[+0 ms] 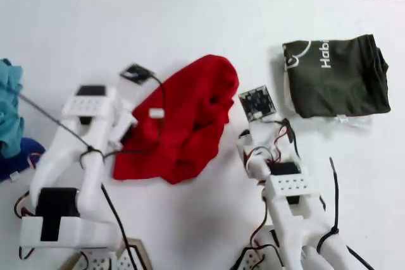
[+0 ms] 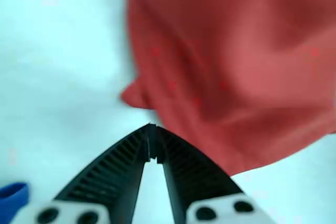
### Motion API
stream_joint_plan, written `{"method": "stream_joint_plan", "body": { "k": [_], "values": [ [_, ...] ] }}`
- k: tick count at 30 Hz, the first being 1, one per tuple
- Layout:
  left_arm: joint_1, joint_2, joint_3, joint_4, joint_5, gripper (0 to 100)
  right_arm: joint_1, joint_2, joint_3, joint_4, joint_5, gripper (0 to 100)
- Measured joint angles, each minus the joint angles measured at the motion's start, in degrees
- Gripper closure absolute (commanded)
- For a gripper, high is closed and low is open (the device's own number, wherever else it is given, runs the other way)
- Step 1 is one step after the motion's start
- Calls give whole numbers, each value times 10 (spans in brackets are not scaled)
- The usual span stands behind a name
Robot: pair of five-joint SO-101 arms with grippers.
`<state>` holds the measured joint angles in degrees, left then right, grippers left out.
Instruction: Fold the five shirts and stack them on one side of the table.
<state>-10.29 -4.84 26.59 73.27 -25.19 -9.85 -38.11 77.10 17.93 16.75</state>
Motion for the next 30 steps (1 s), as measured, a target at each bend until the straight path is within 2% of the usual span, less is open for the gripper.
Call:
{"method": "stream_joint_plan", "body": {
  "k": [6,9,12,18,23,30],
  "values": [
    [-109,-66,-181,75,0,975,0,0,10,-26,0,655],
    [-126,-74,-202,101,0,972,-3,0,10,-28,0,655],
    [-109,-74,-158,103,1,944,-26,0,10,-28,0,655],
    [-7,-74,-8,15,26,697,-45,0,10,-28,0,655],
    [35,-74,68,-69,65,710,-47,0,10,-28,0,655],
    [35,-42,111,-127,71,710,-47,0,10,-28,0,655]
  ]
}}
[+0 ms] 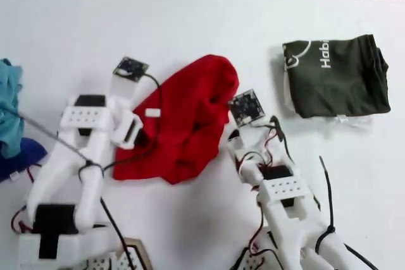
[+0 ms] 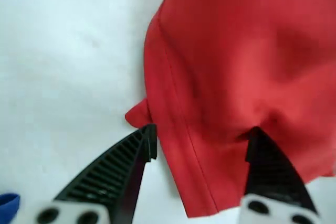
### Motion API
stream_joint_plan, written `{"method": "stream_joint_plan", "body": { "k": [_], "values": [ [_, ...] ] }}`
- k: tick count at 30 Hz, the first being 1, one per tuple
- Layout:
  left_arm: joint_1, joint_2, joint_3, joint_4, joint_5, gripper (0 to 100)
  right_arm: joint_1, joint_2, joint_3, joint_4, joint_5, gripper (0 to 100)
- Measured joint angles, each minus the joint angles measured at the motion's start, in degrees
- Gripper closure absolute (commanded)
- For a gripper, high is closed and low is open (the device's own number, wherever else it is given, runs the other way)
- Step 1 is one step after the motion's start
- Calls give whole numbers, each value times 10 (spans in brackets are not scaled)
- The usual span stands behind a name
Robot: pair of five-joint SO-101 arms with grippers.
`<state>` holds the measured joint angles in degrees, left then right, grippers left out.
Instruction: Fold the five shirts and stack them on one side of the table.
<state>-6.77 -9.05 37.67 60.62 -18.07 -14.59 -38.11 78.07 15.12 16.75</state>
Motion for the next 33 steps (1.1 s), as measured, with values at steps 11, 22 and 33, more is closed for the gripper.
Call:
{"method": "stream_joint_plan", "body": {
  "k": [11,22,33],
  "values": [
    [4,106,-32,-1,-1,978,0,0,1,0,0,655],
    [4,107,-79,40,-1,973,0,0,2,0,0,655],
    [4,111,-333,257,0,946,0,0,2,0,0,655]
  ]
}}
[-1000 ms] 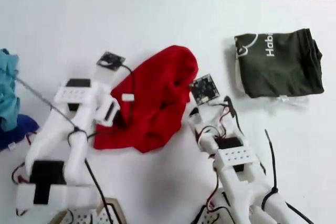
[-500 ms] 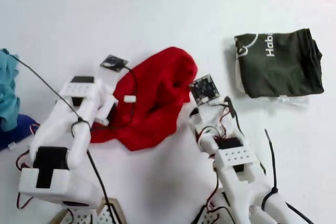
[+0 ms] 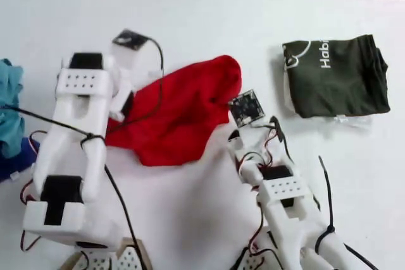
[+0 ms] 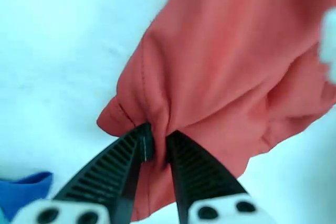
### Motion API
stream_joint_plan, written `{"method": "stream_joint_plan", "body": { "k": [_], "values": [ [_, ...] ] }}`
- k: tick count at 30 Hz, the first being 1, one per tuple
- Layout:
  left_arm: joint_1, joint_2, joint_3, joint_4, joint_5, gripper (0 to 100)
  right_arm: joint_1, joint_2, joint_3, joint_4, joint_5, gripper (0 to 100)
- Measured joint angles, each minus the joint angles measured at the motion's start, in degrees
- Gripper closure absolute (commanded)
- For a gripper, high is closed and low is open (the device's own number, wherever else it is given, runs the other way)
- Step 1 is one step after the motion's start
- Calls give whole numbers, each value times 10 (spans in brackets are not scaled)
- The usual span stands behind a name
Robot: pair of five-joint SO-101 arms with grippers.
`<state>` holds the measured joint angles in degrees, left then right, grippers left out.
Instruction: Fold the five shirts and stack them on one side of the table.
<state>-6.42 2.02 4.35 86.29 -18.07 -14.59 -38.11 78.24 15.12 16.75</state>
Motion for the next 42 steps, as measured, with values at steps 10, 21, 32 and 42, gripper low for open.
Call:
{"method": "stream_joint_plan", "body": {
  "k": [10,21,32,42],
  "values": [
    [0,66,-17,-18,1,836,0,0,0,0,0,655],
    [-1,156,-20,-94,1,835,0,0,0,0,0,655],
    [-18,217,-29,-124,1,835,0,0,0,0,0,655],
    [-41,224,-32,-127,-18,976,0,0,0,0,0,655]
  ]
}}
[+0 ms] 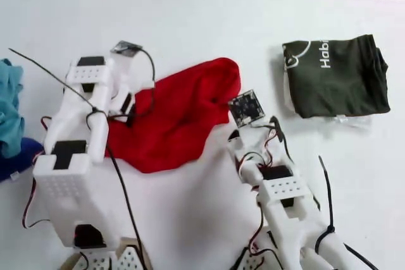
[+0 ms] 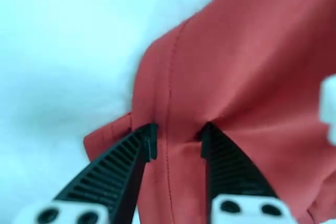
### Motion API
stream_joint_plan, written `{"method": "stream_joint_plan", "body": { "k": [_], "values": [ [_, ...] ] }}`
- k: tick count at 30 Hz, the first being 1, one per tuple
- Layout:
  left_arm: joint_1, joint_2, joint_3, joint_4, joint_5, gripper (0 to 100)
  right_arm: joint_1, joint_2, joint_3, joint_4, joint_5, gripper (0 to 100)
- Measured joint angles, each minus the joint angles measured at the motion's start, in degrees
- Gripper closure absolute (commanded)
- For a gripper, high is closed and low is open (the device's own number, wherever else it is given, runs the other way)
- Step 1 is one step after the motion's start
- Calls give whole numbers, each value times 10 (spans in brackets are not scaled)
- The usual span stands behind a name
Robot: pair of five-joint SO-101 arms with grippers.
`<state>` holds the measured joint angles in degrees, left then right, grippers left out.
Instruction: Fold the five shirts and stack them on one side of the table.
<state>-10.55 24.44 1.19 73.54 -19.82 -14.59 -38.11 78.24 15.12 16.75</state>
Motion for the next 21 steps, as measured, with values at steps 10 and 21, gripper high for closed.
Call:
{"method": "stream_joint_plan", "body": {
  "k": [10,21],
  "values": [
    [-1,1,0,1,-10,974,0,0,0,0,0,655],
    [-10,-199,-37,95,-10,974,20,0,-58,62,-37,655]
  ]
}}
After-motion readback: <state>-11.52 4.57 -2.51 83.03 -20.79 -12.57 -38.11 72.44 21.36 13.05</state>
